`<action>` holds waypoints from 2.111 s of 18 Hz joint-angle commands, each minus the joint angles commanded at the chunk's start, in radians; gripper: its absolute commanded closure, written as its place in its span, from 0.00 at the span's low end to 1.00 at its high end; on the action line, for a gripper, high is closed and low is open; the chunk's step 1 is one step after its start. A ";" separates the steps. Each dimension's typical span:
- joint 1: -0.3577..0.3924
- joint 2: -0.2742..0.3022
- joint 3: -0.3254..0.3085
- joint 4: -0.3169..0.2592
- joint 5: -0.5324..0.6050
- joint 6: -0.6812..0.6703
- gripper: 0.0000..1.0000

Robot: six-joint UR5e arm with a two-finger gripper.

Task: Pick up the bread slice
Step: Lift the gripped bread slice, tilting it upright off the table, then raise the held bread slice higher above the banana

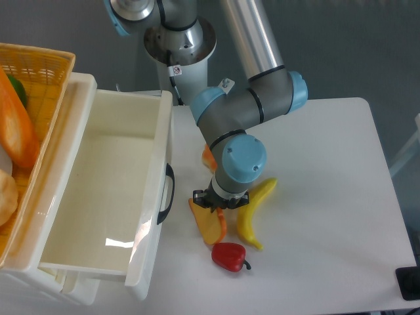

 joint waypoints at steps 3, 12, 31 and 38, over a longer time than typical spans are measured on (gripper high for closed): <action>-0.009 0.017 0.009 -0.002 0.000 0.003 0.98; 0.000 0.095 0.072 -0.012 0.006 0.121 0.97; 0.049 0.169 0.092 -0.018 0.028 0.640 0.97; 0.055 0.170 0.081 -0.018 0.026 0.641 0.97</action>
